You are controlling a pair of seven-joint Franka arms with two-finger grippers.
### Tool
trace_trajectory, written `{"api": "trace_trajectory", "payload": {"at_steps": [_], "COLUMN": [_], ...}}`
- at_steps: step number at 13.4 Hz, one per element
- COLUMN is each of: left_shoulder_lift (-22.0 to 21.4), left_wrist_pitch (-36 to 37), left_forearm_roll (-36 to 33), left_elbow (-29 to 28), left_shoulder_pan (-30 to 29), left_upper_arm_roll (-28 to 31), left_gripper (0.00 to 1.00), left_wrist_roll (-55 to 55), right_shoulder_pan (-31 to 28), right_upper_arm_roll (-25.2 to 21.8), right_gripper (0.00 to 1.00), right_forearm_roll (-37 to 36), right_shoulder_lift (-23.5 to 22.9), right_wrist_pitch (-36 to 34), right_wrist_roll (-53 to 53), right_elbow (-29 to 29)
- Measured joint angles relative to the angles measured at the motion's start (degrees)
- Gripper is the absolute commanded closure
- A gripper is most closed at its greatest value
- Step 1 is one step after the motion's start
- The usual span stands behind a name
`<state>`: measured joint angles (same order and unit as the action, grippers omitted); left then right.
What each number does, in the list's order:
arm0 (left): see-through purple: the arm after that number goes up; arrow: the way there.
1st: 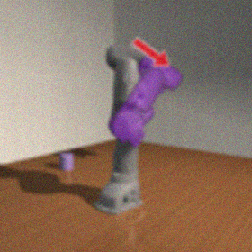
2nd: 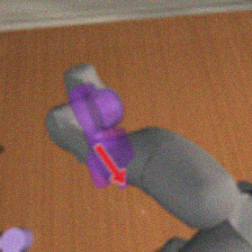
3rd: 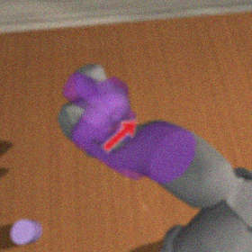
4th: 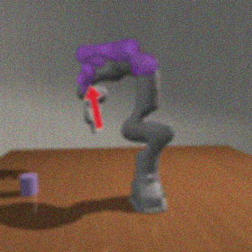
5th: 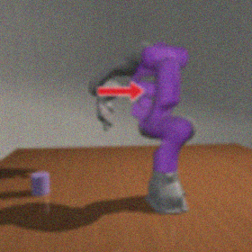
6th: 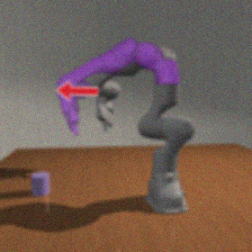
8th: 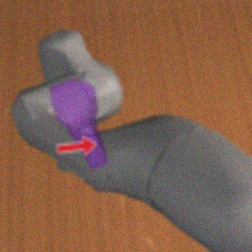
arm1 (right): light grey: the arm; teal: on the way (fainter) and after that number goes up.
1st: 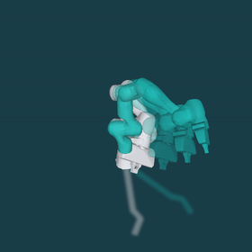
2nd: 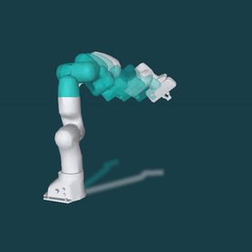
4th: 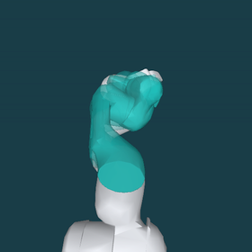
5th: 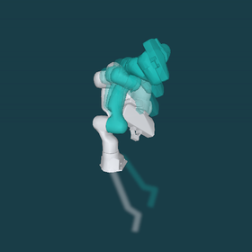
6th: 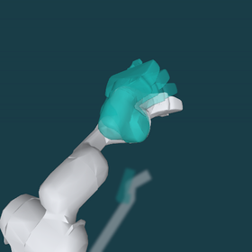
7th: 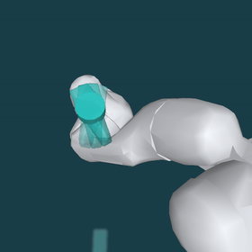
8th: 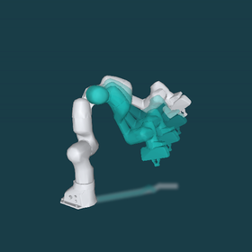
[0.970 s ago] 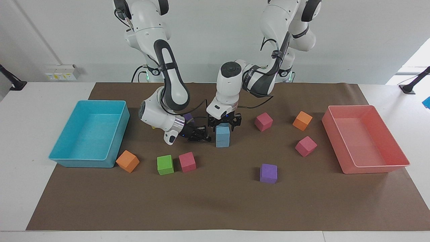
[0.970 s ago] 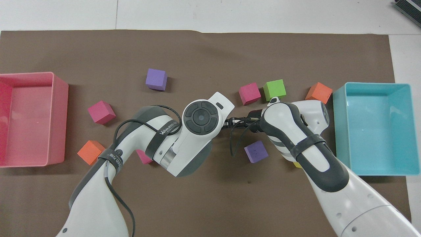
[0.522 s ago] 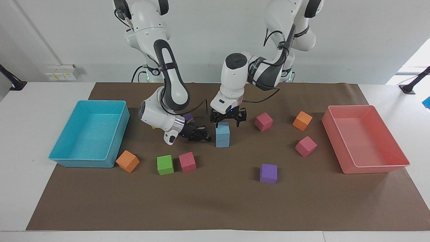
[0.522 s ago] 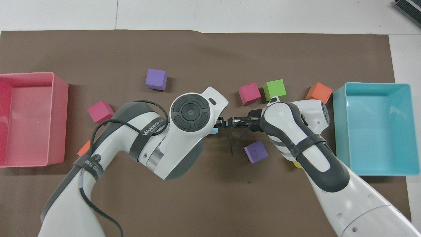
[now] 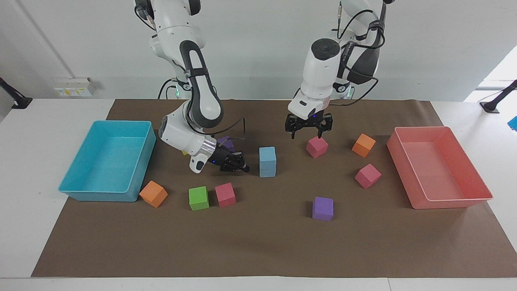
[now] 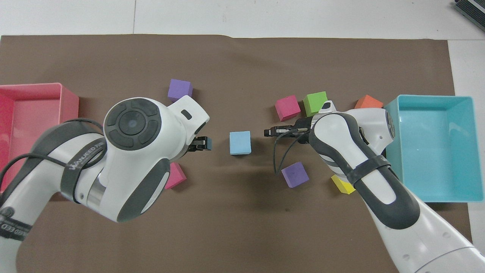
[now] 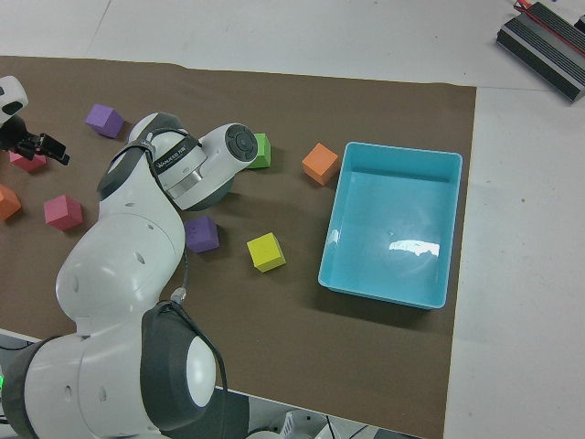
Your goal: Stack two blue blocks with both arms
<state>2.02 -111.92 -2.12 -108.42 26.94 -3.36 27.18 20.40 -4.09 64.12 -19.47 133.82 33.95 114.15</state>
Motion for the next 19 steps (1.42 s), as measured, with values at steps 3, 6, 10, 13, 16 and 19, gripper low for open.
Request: {"api": "trace_trajectory", "payload": {"at_steps": [3, 6, 10, 13, 16, 19], "left_shoulder_lift": [-3.7, -6.0, -6.9, -6.4, -5.1, -1.9], "left_wrist_pitch": [0.0, 0.5, 7.9, 13.3, 18.5, 24.5], "left_forearm_roll": [0.0, 0.0, 0.3, 2.8, 3.3, 3.5], "left_elbow": [-4.0, -3.7, 4.1, 10.7, 15.3, 20.8], "left_shoulder_pan": [-3.8, -9.1, -15.5, -18.9, -21.5, -22.9], "left_upper_arm_roll": [0.1, 0.3, 0.6, 0.6, 0.7, 0.7], "left_gripper": [0.00, 0.00, 0.00, 0.00, 0.00, 0.00], "left_wrist_roll": [-4.3, -11.5, -20.4, -22.8, -26.4, -27.6], "right_shoulder_pan": [-1.6, -3.8, -4.5, -5.5, -5.8, -6.7], "right_upper_arm_roll": [-0.1, -0.1, -0.1, -0.1, -0.1, -0.5], "right_gripper": [0.00, 0.00, 0.00, 0.00, 0.00, 0.00], "right_forearm_roll": [-7.4, -18.1, -35.8, -48.5, -58.1, -60.8], "right_shoulder_lift": [2.4, 5.0, 7.4, 8.5, 8.8, 9.0], "right_wrist_pitch": [1.2, 1.1, 0.0, -7.1, -14.6, -18.6], "right_wrist_roll": [-1.2, -3.9, -12.5, -19.1, -24.3, -25.3], "right_elbow": [-0.3, -0.3, -0.6, -4.2, -9.2, -12.5]}}
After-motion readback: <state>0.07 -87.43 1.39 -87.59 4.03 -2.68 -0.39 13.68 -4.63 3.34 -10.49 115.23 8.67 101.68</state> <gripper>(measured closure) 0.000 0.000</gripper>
